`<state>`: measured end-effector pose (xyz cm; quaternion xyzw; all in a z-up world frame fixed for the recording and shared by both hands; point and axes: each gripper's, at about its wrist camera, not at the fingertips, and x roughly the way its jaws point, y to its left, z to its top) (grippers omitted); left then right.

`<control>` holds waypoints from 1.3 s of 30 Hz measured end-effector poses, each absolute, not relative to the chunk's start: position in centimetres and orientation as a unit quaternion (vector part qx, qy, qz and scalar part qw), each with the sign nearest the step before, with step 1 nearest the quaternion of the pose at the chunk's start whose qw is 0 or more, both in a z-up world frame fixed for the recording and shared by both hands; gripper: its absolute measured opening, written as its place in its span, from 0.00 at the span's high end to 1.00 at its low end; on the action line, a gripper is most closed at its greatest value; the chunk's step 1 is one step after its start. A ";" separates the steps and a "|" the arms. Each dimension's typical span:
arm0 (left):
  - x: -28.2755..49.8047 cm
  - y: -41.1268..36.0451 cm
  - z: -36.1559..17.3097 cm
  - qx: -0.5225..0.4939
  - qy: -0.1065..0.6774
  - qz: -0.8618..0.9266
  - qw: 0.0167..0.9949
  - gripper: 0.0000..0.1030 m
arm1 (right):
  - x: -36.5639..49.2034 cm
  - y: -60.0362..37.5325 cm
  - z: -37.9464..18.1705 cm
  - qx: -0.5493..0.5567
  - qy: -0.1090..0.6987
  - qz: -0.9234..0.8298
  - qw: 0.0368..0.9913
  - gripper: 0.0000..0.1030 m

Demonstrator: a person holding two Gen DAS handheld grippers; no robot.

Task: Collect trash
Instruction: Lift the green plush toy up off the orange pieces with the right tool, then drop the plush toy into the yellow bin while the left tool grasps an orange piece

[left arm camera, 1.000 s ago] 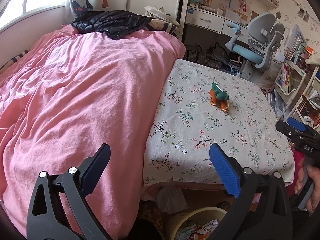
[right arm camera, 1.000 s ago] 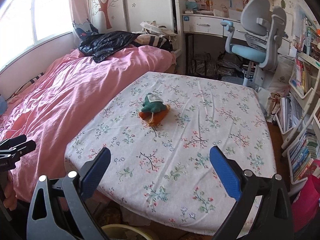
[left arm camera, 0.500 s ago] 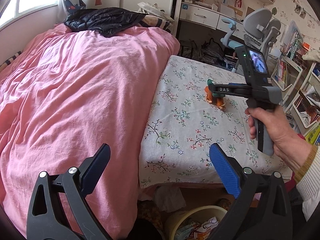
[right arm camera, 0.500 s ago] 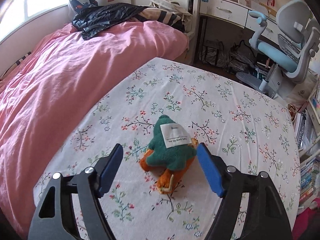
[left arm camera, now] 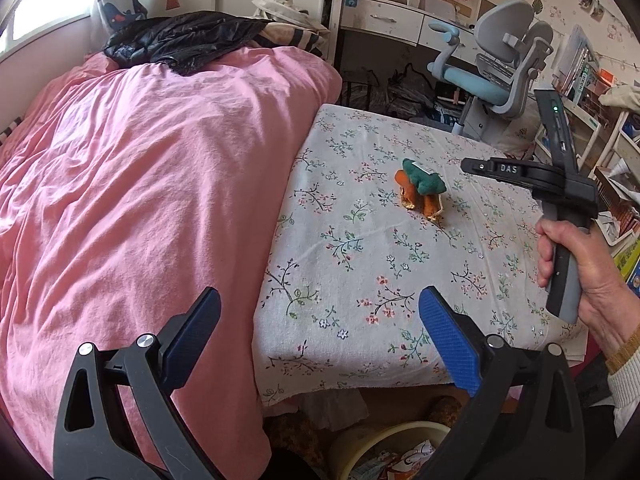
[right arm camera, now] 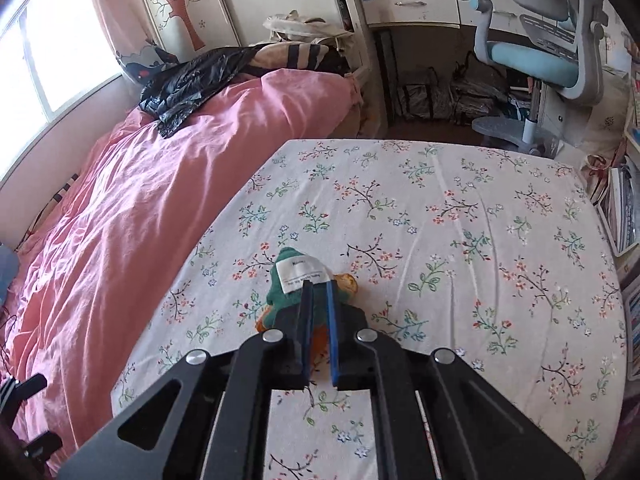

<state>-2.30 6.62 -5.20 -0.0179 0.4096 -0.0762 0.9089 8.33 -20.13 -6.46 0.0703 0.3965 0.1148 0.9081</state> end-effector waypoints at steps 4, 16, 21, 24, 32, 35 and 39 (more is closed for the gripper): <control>-1.1 5.2 -5.4 -0.011 0.414 -0.080 0.907 0.07 | 10.5 -18.8 -7.5 0.055 0.420 0.134 0.896 0.50; 3.9 2.0 -5.7 0.020 0.412 -0.107 0.905 0.07 | 13.9 -17.7 -8.3 0.044 0.413 0.138 0.899 0.65; 9.5 -0.4 -6.6 -0.008 0.416 -0.138 0.899 0.07 | 9.7 -23.0 -5.8 0.087 0.386 0.124 0.910 0.65; 12.5 -2.5 -8.1 -0.003 0.426 -0.139 0.894 0.07 | 7.7 -25.4 -7.1 0.086 0.407 0.102 0.903 0.65; 17.5 -6.2 -12.0 -0.023 0.466 -0.138 0.874 0.32 | 6.8 -28.8 -11.1 0.129 0.444 0.081 0.883 0.64; 18.1 -7.6 -13.3 -0.009 0.477 -0.138 0.868 0.40 | 7.2 -28.8 -12.0 0.130 0.454 0.088 0.877 0.64; 18.5 -8.3 -13.9 0.005 0.473 -0.127 0.872 0.55 | 6.8 -28.2 -12.1 0.120 0.456 0.094 0.877 0.64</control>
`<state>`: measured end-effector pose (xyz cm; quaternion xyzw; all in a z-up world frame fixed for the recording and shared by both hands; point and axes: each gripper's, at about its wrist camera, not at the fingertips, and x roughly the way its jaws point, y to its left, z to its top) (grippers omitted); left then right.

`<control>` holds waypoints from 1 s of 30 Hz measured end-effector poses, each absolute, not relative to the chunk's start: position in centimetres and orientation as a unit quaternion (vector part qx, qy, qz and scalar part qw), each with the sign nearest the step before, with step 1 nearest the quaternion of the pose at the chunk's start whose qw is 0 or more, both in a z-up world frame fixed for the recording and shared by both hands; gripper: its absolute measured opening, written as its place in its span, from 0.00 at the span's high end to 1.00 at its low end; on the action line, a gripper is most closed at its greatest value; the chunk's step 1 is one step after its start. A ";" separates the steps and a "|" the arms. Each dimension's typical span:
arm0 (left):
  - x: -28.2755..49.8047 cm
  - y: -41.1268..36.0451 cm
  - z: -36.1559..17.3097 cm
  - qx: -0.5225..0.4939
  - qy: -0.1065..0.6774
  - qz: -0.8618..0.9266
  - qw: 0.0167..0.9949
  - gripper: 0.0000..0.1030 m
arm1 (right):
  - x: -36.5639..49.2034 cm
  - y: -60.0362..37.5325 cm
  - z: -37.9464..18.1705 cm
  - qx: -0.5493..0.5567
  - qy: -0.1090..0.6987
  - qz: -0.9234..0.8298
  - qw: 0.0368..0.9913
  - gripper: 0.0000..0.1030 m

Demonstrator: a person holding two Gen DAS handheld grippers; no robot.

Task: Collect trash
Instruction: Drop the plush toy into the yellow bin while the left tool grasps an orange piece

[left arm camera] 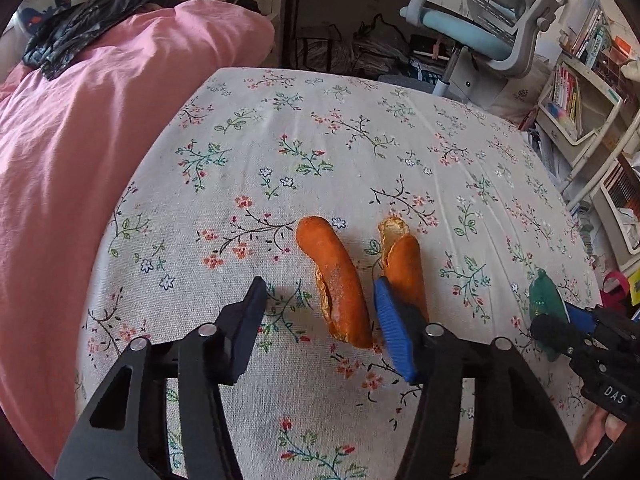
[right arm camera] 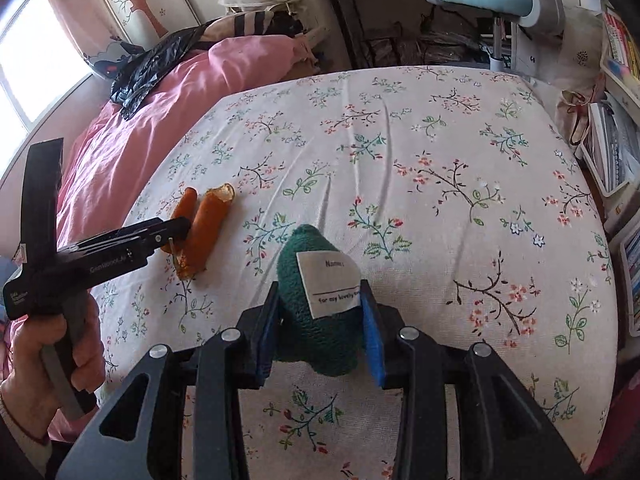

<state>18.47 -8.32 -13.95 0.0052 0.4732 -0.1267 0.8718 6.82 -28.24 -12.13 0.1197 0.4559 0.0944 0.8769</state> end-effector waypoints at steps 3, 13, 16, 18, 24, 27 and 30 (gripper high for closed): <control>18.4 -7.6 -13.9 -0.010 0.474 -0.133 0.870 0.82 | 6.6 -28.3 -12.1 0.122 0.454 0.098 0.877 0.64; 12.6 -3.0 -8.7 -0.035 0.422 -0.117 0.899 0.84 | 4.4 -26.4 -10.3 0.148 0.432 0.137 0.879 0.64; 10.0 -1.6 -7.1 -0.040 0.408 -0.117 0.905 0.84 | 3.0 -25.5 -9.2 0.162 0.422 0.150 0.879 0.64; 8.2 -0.8 -6.2 -0.039 0.401 -0.117 0.908 0.84 | 1.6 -24.8 -8.3 0.171 0.409 0.158 0.882 0.64; 3.2 1.6 -4.9 -0.052 0.393 -0.115 0.911 0.84 | -3.5 -21.7 -7.9 0.197 0.396 0.193 0.876 0.64; 1.0 2.4 -4.9 -0.058 0.395 -0.114 0.910 0.84 | -6.7 -19.3 -9.0 0.192 0.413 0.215 0.864 0.64; -1.1 2.9 -5.2 -0.061 0.399 -0.117 0.907 0.84 | -9.8 -17.0 -10.7 0.183 0.442 0.236 0.846 0.64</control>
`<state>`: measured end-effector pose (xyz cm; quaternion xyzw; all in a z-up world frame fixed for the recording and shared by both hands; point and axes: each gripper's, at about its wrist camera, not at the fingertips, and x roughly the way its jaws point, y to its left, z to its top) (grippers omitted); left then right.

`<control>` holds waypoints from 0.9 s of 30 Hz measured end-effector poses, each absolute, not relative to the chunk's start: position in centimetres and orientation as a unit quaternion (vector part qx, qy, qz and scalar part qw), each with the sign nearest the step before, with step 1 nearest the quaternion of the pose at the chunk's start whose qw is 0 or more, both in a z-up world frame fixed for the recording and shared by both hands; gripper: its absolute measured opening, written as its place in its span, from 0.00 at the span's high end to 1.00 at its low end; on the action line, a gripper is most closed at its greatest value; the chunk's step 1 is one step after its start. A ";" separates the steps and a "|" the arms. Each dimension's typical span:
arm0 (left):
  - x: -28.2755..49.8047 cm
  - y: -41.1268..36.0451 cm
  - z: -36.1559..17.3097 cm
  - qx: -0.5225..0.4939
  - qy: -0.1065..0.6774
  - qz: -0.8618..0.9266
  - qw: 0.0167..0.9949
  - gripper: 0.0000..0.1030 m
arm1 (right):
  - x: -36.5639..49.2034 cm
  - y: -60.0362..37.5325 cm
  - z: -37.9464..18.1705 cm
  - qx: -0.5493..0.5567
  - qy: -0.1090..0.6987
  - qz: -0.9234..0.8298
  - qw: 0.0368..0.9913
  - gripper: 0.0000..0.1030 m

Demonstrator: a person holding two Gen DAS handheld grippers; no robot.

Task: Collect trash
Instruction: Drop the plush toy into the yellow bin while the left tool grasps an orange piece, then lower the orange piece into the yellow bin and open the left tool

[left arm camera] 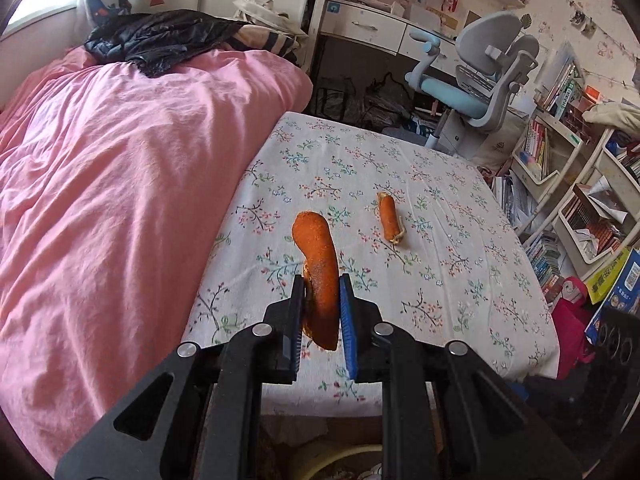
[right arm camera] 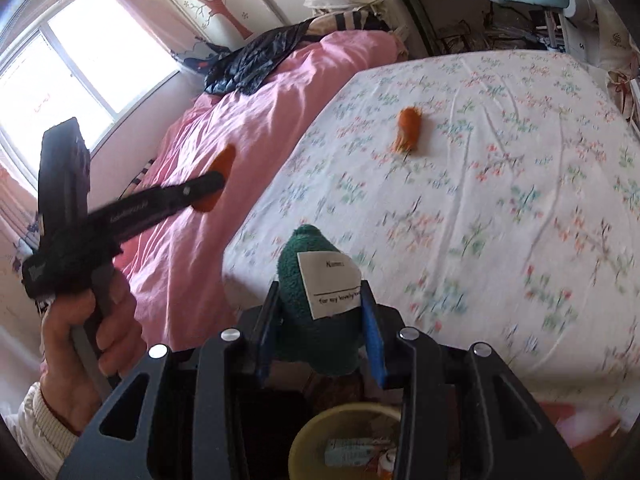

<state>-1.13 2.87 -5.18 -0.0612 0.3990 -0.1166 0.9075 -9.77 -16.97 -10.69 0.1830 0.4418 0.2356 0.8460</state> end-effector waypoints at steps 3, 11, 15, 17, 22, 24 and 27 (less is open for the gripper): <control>-2.9 3.0 -5.4 -0.058 0.401 -0.120 0.906 0.84 | -12.6 -15.1 -13.0 0.176 0.478 0.247 0.824 0.63; -7.7 2.7 -7.1 -0.045 0.421 -0.128 0.897 0.84 | -15.7 -16.6 -15.8 0.200 0.506 0.168 0.822 0.38; -10.5 1.6 -8.5 -0.022 0.440 -0.144 0.886 0.84 | -16.8 -19.1 -14.3 0.224 0.450 0.122 0.856 0.32; -12.1 0.7 -9.5 -0.004 0.454 -0.157 0.877 0.84 | -17.2 -19.7 -13.8 0.222 0.430 0.104 0.869 0.30; -16.0 -2.7 -13.0 0.073 0.512 -0.209 0.830 0.84 | -17.4 -20.2 -13.1 0.211 0.398 0.078 0.889 0.26; -17.3 -4.0 -14.4 0.107 0.536 -0.232 0.804 0.84 | -17.4 -20.5 -12.9 0.210 0.392 0.072 0.893 0.26; -18.7 -5.2 -15.3 0.137 0.544 -0.245 0.791 0.66 | -17.7 -21.2 -12.8 0.210 0.388 0.065 0.895 0.25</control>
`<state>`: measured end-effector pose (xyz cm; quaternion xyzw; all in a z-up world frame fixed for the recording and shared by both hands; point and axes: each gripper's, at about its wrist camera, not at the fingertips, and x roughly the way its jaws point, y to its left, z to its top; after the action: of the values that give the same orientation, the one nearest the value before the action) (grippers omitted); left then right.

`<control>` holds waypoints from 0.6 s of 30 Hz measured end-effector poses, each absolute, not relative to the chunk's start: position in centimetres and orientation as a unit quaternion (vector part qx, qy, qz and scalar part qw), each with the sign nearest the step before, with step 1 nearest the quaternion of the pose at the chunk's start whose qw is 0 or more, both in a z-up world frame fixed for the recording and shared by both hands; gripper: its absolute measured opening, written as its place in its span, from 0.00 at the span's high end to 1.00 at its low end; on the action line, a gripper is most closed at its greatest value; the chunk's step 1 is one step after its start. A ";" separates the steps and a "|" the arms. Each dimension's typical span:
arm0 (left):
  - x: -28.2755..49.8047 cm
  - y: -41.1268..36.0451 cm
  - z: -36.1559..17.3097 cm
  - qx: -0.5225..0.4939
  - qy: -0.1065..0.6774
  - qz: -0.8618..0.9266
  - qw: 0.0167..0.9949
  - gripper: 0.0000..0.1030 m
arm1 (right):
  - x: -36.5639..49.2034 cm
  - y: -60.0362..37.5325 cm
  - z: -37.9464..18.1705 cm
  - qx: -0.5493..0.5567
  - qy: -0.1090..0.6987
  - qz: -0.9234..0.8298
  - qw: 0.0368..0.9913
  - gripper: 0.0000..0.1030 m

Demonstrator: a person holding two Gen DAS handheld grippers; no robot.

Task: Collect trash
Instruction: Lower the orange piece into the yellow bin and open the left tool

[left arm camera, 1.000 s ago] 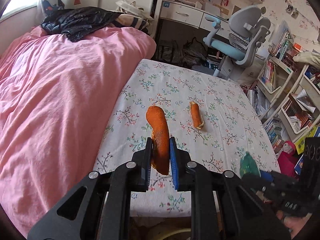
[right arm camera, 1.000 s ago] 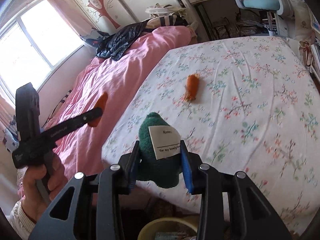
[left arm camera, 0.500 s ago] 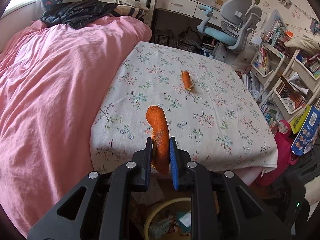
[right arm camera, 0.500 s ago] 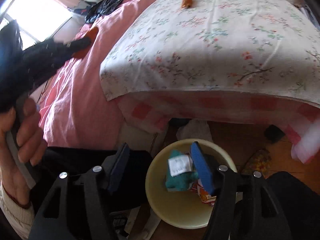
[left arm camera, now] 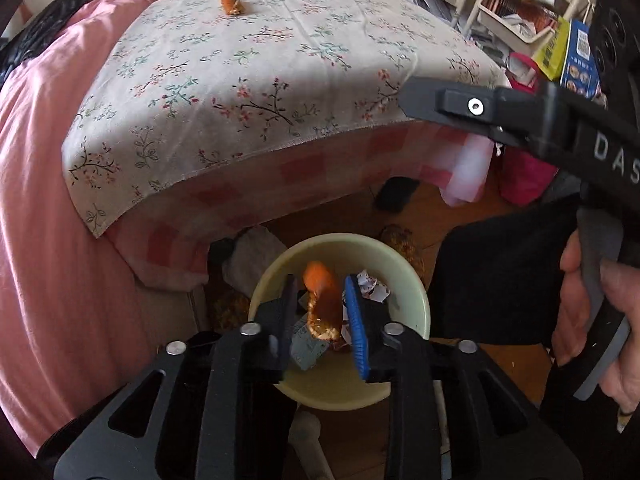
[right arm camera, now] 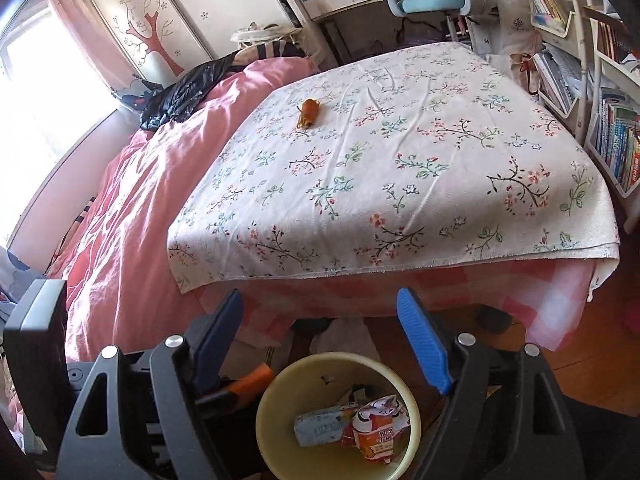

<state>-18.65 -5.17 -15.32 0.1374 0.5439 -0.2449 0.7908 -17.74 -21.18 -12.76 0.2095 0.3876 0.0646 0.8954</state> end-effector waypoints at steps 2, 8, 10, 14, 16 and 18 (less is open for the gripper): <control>-19.0 -5.2 -14.7 0.146 0.526 -0.238 0.804 0.40 | -17.8 -21.4 -12.7 0.208 0.383 0.060 0.898 0.24; -18.0 -3.4 -13.3 0.094 0.509 -0.209 0.830 0.27 | -18.1 -21.8 -13.0 0.210 0.385 0.050 0.897 0.23; -17.5 -2.5 -12.4 0.072 0.495 -0.199 0.843 0.25 | -18.1 -21.7 -13.0 0.209 0.385 0.051 0.898 0.23; -16.4 -0.9 -10.1 0.035 0.450 -0.162 0.878 0.16 | -18.1 -21.4 -13.2 0.203 0.387 0.054 0.898 0.23; -15.5 0.3 -8.8 0.011 0.430 -0.142 0.891 0.13 | -17.9 -21.2 -13.3 0.200 0.390 0.056 0.897 0.23; -14.5 1.6 -7.6 -0.010 0.415 -0.124 0.902 0.11 | -17.8 -21.0 -13.5 0.196 0.394 0.057 0.896 0.23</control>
<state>-14.45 1.58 -7.57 -0.0096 0.4145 -0.1235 0.9016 -17.79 -20.98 -13.51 0.1958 0.3939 0.0573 0.8962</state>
